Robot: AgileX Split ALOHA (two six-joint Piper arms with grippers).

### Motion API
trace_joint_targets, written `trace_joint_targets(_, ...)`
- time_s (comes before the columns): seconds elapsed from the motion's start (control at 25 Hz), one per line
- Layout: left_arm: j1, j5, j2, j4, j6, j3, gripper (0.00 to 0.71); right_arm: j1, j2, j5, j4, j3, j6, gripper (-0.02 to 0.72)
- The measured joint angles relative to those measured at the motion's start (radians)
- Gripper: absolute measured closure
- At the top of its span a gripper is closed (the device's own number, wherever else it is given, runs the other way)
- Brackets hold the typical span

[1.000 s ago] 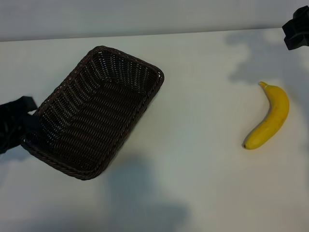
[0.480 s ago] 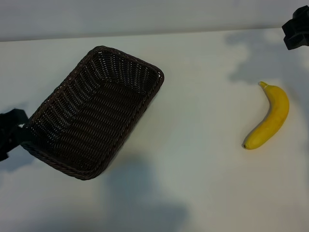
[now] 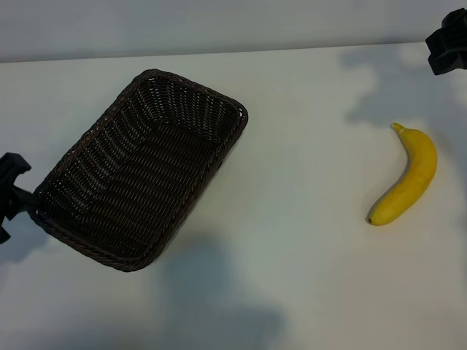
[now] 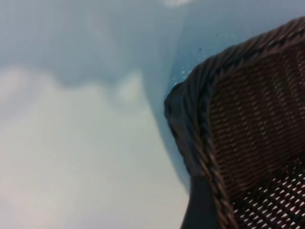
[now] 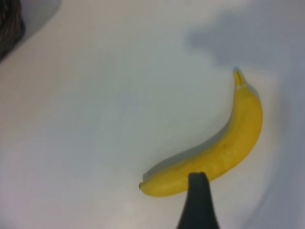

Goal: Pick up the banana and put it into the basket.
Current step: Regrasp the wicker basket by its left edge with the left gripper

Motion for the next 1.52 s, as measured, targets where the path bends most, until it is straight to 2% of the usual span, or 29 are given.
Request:
trace_joint_targets(0.56,0.0,0.01,0.055,-0.003,-0.007,0.009,0.158,0.0,0.0,0.0,0.002,0.0,0.0,0.156)
trace_joint_targets(0.72,0.0,0.005,0.067,-0.011,-0.017,0.046,0.158,0.0,0.0,0.0,0.002,0.0,0.0,0.156)
trace_joint_targets(0.92,0.0,-0.065,0.072,-0.015,-0.05,0.11,0.158,0.0,0.0,0.0,0.002,0.0,0.0,0.156)
trace_joint_targets(1.16,0.0,-0.178,0.112,-0.015,-0.065,0.114,0.158,0.0,0.0,0.0,0.009,0.0,0.0,0.156)
trace_joint_targets(1.52,0.0,-0.249,0.216,-0.028,-0.067,0.114,0.157,0.0,0.0,0.0,0.01,0.0,-0.001,0.156)
